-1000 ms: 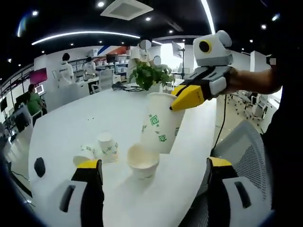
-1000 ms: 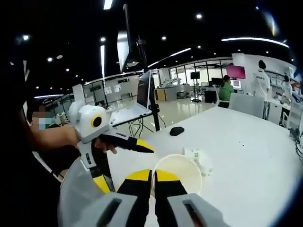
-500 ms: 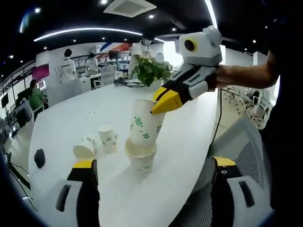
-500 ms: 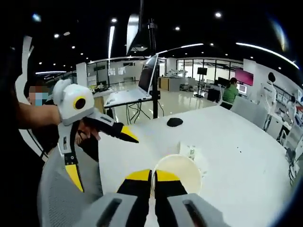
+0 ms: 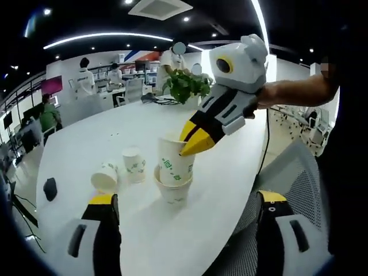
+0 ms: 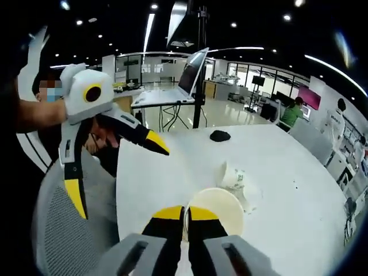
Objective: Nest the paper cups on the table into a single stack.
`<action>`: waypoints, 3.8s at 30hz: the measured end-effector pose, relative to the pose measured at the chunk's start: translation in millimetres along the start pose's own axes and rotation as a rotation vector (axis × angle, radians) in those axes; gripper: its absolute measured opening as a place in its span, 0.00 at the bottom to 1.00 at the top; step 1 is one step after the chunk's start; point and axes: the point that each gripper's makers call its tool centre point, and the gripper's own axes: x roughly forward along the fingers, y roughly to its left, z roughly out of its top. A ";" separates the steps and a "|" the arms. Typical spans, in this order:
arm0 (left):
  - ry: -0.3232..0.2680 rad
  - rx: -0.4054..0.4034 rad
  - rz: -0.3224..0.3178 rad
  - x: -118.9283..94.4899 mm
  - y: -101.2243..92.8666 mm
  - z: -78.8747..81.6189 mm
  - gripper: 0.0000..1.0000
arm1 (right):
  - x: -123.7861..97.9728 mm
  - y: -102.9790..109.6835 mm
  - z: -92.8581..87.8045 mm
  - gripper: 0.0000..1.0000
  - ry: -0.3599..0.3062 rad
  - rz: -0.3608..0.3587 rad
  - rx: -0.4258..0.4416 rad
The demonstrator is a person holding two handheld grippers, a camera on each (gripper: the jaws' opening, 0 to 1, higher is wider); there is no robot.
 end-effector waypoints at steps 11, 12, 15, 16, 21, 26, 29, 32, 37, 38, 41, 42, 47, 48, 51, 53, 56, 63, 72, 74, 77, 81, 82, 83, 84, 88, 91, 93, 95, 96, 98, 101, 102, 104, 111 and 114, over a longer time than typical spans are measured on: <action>-0.010 -0.020 -0.004 -1.6 0.6 2.0 0.95 | 15.6 4.9 -10.6 0.00 0.029 0.028 0.050; -0.009 -0.020 -0.004 -1.7 0.5 1.8 0.95 | 18.5 5.4 -12.3 0.00 0.030 0.030 0.056; -0.005 -0.018 -0.008 -1.8 0.0 1.1 0.94 | 21.9 7.2 -14.8 0.00 0.034 0.036 0.070; -0.004 -0.017 -0.008 -1.9 -0.2 1.0 0.94 | 23.4 7.5 -15.8 0.00 0.035 0.037 0.074; 0.003 -0.017 -0.007 -2.5 -1.0 -0.8 0.94 | 27.8 10.3 -20.5 0.01 0.045 0.046 0.093; 0.018 -0.010 -0.003 -3.3 -1.9 -5.0 0.92 | 30.8 12.4 -25.3 0.03 0.054 0.055 0.099; 0.022 -0.013 -0.003 -3.5 -1.9 -7.0 0.92 | 31.5 14.8 -28.4 0.05 0.067 0.065 0.089; 0.021 -0.021 -0.001 -4.0 -1.4 -7.3 0.91 | 33.8 17.7 -32.3 0.06 0.080 0.077 0.079; 0.022 -0.018 0.005 -4.8 1.0 -7.4 0.91 | 34.0 18.4 -33.1 0.06 0.079 0.079 0.074; 0.023 -0.017 0.005 -4.8 1.2 -7.6 0.91 | 34.0 18.4 -33.0 0.06 0.078 0.079 0.075; 0.026 -0.017 0.004 -4.7 1.4 -8.7 0.91 | 34.0 19.5 -31.5 0.05 0.072 0.080 0.077; 0.026 -0.018 0.004 -4.8 1.2 -8.8 0.91 | 33.6 19.5 -31.2 0.05 0.071 0.078 0.080; 0.029 -0.016 0.002 -3.9 1.4 -10.1 0.91 | 34.8 18.2 -30.3 0.02 0.060 0.075 0.104; 0.030 -0.017 0.002 -3.7 1.5 -10.5 0.91 | 35.0 18.2 -30.3 0.00 0.059 0.076 0.104; 0.033 -0.016 0.003 -3.6 2.1 -11.5 0.91 | 35.3 18.4 -30.9 0.00 0.057 0.077 0.114; 0.033 -0.018 0.005 -3.6 2.7 -12.1 0.90 | 35.8 18.1 -31.7 0.00 0.057 0.079 0.118; 0.032 -0.020 0.006 -3.9 2.9 -12.5 0.90 | 36.6 18.5 -32.9 0.00 0.054 0.080 0.126; 0.028 -0.025 0.009 -3.6 4.2 -12.9 0.90 | 35.5 19.1 -32.2 0.05 0.036 0.085 0.143; 0.000 -0.034 0.013 -3.1 12.5 -2.4 0.90 | 23.3 19.7 -19.2 0.21 -0.042 0.078 0.182; -0.011 -0.038 0.013 -1.9 15.1 1.5 0.90 | 19.2 18.4 -19.3 0.23 -0.048 0.062 0.180; -0.020 -0.037 0.013 0.7 18.7 5.6 0.91 | 12.9 14.4 -19.8 0.29 -0.066 0.033 0.191; -0.031 -0.036 0.012 4.3 24.3 11.3 0.92 | 2.7 8.1 -23.8 0.38 -0.095 -0.017 0.212; -0.034 -0.036 0.011 5.4 26.3 13.1 0.92 | 0.2 6.9 -25.0 0.40 -0.100 -0.027 0.218; -0.036 -0.036 0.010 5.9 27.0 13.9 0.92 | -2.9 3.4 -26.8 0.44 -0.110 -0.047 0.223; -0.039 -0.035 0.008 6.8 28.0 15.2 0.92 | -5.7 1.3 -27.8 0.46 -0.116 -0.061 0.228; -0.047 -0.030 0.004 11.9 33.0 21.9 0.92 | -19.2 -6.9 -31.3 0.52 -0.149 -0.121 0.257; -0.055 -0.026 0.002 17.5 36.8 28.2 0.91 | -27.6 -11.4 -34.5 0.58 -0.167 -0.159 0.266; -0.056 -0.019 -0.001 21.3 39.8 30.6 0.91 | -33.2 -13.9 -38.8 0.62 -0.168 -0.189 0.264; -0.058 -0.008 -0.002 25.6 44.5 33.6 0.91 | -38.0 -15.5 -41.6 0.64 -0.176 -0.210 0.259; -0.061 -0.004 -0.002 28.4 47.6 35.7 0.91 | -41.6 -16.5 -43.9 0.65 -0.185 -0.224 0.259; -0.068 0.004 -0.002 34.0 53.7 39.6 0.90 | -46.0 -17.8 -48.5 0.69 -0.198 -0.239 0.264; -0.065 0.030 -0.005 42.2 60.8 42.9 0.90 | -52.2 -18.6 -58.3 0.76 -0.213 -0.260 0.289; -0.061 0.036 -0.004 44.9 63.3 43.1 0.89 | -53.6 -18.7 -60.7 0.78 -0.214 -0.268 0.292; -0.051 0.061 -0.002 50.6 69.1 43.7 0.89 | -56.5 -18.6 -67.6 0.81 -0.211 -0.280 0.304; -0.045 0.077 -0.002 68.1 86.2 47.1 0.85 | -63.9 -11.9 -82.7 0.88 -0.202 -0.290 0.341; -0.043 0.080 0.000 77.6 98.3 44.6 0.83 | -66.6 -7.7 -83.2 0.92 -0.218 -0.288 0.356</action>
